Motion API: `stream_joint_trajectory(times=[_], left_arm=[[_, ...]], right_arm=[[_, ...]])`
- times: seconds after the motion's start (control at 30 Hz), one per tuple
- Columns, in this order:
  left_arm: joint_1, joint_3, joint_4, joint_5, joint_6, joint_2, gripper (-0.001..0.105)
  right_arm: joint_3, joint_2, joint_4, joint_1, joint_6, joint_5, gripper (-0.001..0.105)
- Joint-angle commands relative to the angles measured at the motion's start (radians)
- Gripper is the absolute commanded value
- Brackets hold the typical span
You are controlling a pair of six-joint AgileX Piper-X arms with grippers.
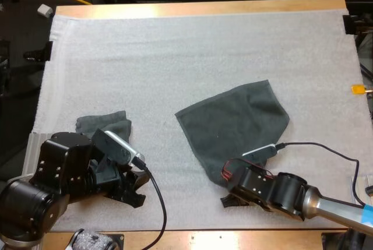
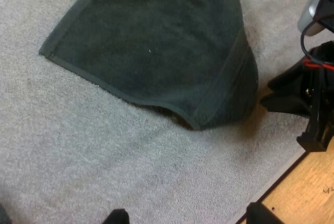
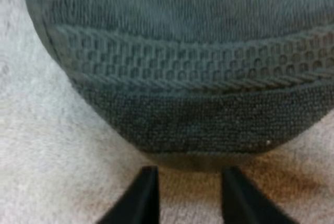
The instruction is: Pick towel from pile, fold and stack
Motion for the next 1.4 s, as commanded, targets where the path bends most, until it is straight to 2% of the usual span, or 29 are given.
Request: stream_joint_trajectory(times=[0.0,0.07,0.23,0.47,0.7,0.77,0.9,0.93,1.2,1.37], left_arm=[[-0.003,-0.001,0.010,0.008,-0.005,-0.001,0.047],[-0.003,-0.001,0.010,0.009,-0.004,-0.001,0.047],[-0.001,0.003,0.011,0.016,-0.005,-0.001,0.047],[0.000,0.007,0.013,0.028,-0.007,-0.003,0.047],[-0.002,0.002,0.010,0.044,-0.007,0.000,0.046],[-0.002,0.002,0.010,0.047,-0.006,-0.001,0.047],[-0.002,0.003,0.007,0.053,-0.002,0.001,0.046],[-0.002,0.003,0.006,0.055,-0.002,0.002,0.046],[-0.003,0.003,0.001,0.055,0.004,0.004,0.046],[-0.002,0.002,-0.002,0.054,0.013,0.001,0.046]], right_arm=[[0.000,-0.004,-0.026,-0.017,-0.002,-0.001,0.050],[0.003,0.002,-0.042,-0.030,-0.012,-0.016,0.052],[0.015,0.034,-0.089,-0.063,-0.018,-0.057,0.046],[0.025,0.139,-0.144,-0.067,-0.002,-0.101,0.046],[0.019,0.193,-0.157,-0.060,0.017,-0.092,0.044],[0.019,0.201,-0.156,-0.059,0.024,-0.080,0.038],[0.017,0.202,-0.153,-0.057,0.031,-0.057,0.005],[0.017,0.202,-0.155,-0.058,0.031,-0.049,0.001],[0.015,0.178,-0.136,-0.050,0.012,-0.035,0.000],[0.012,0.121,-0.032,-0.005,-0.005,-0.030,0.000]])
